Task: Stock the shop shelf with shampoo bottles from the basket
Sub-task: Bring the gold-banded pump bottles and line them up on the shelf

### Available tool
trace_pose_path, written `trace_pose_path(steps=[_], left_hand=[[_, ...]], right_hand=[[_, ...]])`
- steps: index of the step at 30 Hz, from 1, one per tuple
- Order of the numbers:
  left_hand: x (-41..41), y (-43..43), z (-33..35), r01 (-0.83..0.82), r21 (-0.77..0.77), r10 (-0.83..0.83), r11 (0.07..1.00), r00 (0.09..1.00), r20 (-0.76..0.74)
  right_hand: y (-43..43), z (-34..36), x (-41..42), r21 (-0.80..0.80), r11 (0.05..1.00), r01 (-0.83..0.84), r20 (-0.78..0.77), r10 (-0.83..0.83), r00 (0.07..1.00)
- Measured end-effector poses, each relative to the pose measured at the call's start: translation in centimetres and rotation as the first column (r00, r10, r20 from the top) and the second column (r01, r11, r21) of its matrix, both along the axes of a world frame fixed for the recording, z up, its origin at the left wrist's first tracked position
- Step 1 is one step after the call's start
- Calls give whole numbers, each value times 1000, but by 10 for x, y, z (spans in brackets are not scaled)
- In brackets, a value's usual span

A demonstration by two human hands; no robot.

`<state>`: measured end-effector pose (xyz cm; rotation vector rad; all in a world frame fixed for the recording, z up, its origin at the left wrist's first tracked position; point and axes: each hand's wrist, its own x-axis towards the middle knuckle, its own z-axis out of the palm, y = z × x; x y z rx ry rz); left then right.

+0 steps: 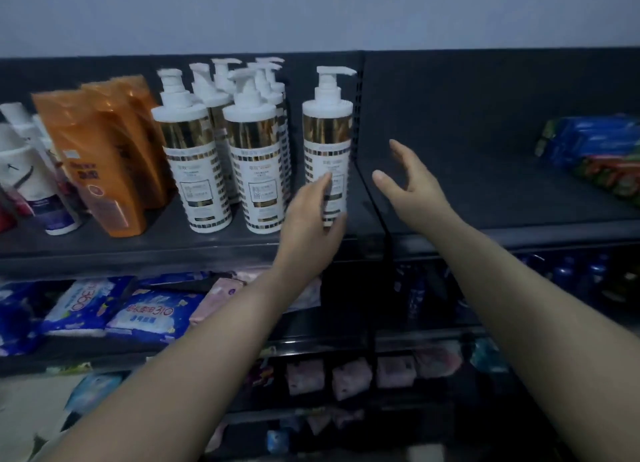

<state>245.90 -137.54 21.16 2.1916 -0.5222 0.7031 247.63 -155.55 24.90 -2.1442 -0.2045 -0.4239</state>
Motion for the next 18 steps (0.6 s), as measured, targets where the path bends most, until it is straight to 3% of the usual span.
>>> trace_pose_path(steps=[4, 8, 18], left_hand=[[-13, -38, -20, 101, 112, -109, 989, 992, 70], [-35, -90, -51, 219, 206, -234, 954, 971, 53], [-110, -228, -147, 536, 321, -512, 781, 843, -163]], right_hand=[[-36, -31, -48, -262, 946, 193, 65, -182, 981], [-83, -68, -104, -393, 861, 323, 82, -318, 945], [-198, -164, -256, -506, 689, 519, -59, -628, 776]])
